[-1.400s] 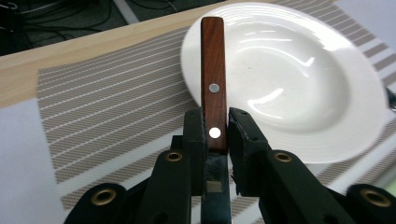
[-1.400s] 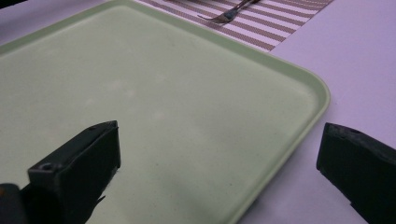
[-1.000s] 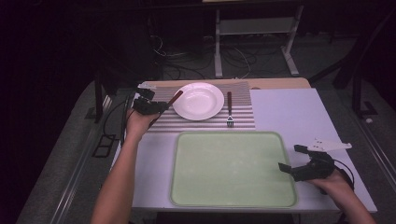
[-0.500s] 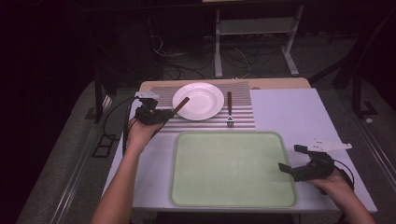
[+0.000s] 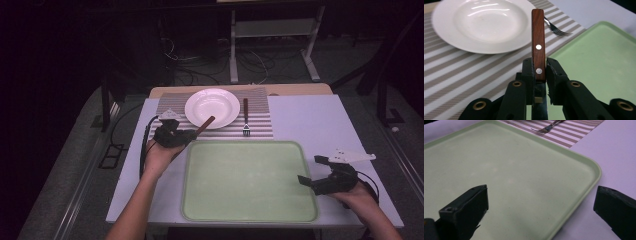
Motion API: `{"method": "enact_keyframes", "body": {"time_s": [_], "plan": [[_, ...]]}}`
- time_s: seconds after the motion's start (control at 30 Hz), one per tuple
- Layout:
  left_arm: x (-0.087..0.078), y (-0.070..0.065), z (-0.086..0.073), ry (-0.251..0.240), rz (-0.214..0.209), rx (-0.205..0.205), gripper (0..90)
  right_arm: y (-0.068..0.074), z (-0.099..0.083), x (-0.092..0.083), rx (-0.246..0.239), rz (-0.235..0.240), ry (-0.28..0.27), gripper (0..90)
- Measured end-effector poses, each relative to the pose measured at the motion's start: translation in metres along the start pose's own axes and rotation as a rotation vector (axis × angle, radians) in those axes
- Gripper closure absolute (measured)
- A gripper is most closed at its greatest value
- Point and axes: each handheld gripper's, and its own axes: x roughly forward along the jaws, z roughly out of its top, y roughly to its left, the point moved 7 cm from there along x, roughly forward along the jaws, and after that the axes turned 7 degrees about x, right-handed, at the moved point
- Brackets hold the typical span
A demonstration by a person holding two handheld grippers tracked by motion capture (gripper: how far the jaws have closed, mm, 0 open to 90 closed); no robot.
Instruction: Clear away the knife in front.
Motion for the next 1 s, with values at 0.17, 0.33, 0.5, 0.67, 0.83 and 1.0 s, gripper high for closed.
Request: {"method": "enact_keyframes", "body": {"time_s": [0.17,0.33,0.5,0.67,0.83,1.0], "plan": [[0.004,-0.017,-0.004,0.011,-0.013,0.017,77.1,0.0,0.0,0.0,-0.002,0.0,0.004,0.0],[0.01,-0.036,-0.01,0.009,-0.027,0.033,77.0,0.001,0.0,0.0,-0.005,0.001,0.003,0.0],[0.017,-0.049,-0.015,0.01,-0.034,0.035,77.0,0.001,-0.001,0.001,-0.008,0.001,0.005,0.0],[0.029,-0.059,-0.025,0.04,-0.057,0.033,77.0,0.001,0.0,0.0,-0.008,-0.001,0.005,0.0],[0.04,-0.062,-0.032,0.073,-0.06,0.038,77.0,0.001,0.0,0.0,-0.008,-0.003,0.004,0.0],[0.049,-0.062,-0.041,0.113,-0.068,0.033,76.9,0.001,0.0,0.0,-0.008,-0.003,0.003,0.0]]}}
